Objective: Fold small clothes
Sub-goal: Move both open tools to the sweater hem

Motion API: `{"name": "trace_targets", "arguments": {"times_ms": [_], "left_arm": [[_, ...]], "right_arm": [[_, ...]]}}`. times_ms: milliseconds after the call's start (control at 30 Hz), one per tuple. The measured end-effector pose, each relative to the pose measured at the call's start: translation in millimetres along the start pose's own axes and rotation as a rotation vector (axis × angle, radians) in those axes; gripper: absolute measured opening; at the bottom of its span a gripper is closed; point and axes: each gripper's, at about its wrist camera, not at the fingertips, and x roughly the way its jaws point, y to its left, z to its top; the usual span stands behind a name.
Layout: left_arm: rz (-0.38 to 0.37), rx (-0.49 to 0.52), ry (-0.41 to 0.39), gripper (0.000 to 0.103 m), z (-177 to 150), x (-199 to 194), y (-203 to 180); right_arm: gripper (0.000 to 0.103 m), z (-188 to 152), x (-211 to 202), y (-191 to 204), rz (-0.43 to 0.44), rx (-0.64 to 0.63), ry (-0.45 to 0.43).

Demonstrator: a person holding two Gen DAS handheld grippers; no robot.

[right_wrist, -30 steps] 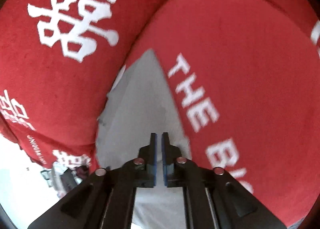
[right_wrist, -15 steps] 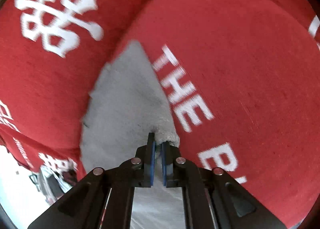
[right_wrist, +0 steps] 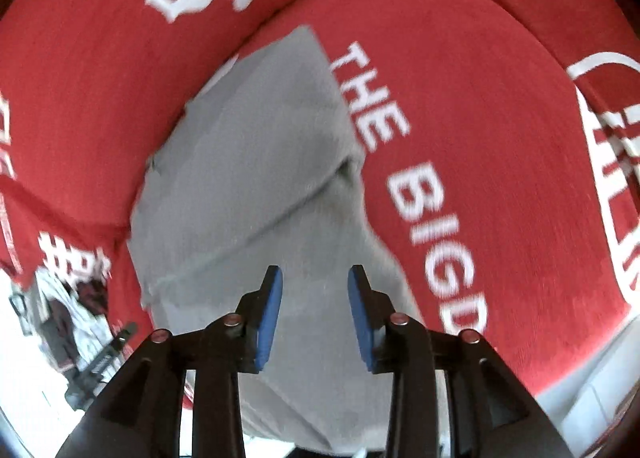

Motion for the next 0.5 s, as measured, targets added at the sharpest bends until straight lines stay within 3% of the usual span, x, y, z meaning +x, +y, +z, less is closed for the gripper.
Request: {"name": "trace_targets", "arguments": {"times_ms": [100,167,200,233,400,500], "left_arm": [[-0.028,0.007,0.005,0.066,-19.5,-19.6,5.1],[-0.041,0.013,-0.013,0.099,-33.2,-35.4,6.8],[-0.046,0.014,-0.029,0.102,-37.8,-44.1,7.8],[-0.049,0.021,-0.039,0.102,-42.7,-51.5,8.2],[-0.042,0.056,-0.041,0.102,-63.1,-78.9,12.6],[-0.035,0.025,-0.043,0.102,-71.5,-90.1,19.8]], "right_arm": [[0.041,-21.6,-4.8,9.5,-0.029,-0.034,0.032],[0.041,-34.0,-9.0,12.5,-0.034,-0.048,0.053],[0.041,-41.0,-10.6,18.2,-0.037,-0.058,0.062],[0.042,-46.4,-12.6,23.2,-0.040,-0.068,0.066],[0.079,-74.9,-22.4,51.4,-0.060,-0.137,0.079],[0.079,-90.0,-26.6,69.0,-0.080,-0.209,0.095]]}}
